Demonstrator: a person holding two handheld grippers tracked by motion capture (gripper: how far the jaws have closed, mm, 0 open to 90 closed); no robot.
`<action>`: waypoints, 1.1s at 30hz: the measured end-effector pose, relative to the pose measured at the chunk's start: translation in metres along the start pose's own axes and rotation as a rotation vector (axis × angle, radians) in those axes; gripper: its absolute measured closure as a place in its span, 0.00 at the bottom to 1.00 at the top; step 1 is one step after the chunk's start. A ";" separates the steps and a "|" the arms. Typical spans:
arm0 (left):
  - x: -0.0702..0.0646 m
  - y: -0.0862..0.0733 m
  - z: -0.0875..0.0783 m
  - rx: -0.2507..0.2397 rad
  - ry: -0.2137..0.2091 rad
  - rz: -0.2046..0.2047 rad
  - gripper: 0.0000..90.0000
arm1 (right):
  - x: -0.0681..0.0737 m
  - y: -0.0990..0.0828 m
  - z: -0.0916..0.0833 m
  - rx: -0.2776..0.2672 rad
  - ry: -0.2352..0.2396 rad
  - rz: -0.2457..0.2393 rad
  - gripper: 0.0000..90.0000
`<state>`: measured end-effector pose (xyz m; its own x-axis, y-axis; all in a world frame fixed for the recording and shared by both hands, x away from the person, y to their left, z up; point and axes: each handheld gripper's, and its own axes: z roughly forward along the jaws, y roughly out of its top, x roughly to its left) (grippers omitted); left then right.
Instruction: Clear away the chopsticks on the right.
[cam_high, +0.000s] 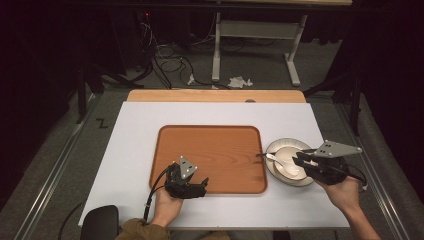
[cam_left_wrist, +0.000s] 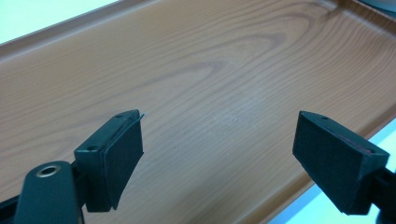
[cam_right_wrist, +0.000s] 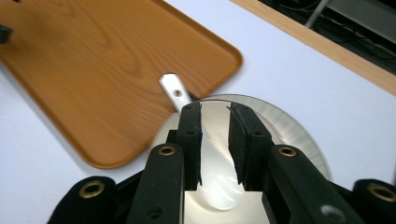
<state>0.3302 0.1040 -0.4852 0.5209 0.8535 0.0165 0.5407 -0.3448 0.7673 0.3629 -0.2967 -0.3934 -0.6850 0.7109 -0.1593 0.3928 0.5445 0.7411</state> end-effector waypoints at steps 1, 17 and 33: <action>0.000 0.000 -0.001 0.002 0.001 0.001 0.18 | -0.008 0.002 -0.001 0.015 -0.017 -0.007 0.84; 0.006 -0.011 -0.014 -0.002 0.043 -0.040 0.18 | -0.078 -0.008 0.044 0.190 -0.054 0.096 0.83; 0.010 -0.024 -0.024 0.008 0.070 -0.098 0.18 | -0.109 -0.028 0.073 0.299 -0.043 0.120 0.79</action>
<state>0.3067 0.1304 -0.4879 0.4178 0.9084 -0.0137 0.5922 -0.2609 0.7624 0.4710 -0.3569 -0.4439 -0.5989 0.7925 -0.1150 0.6359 0.5580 0.5331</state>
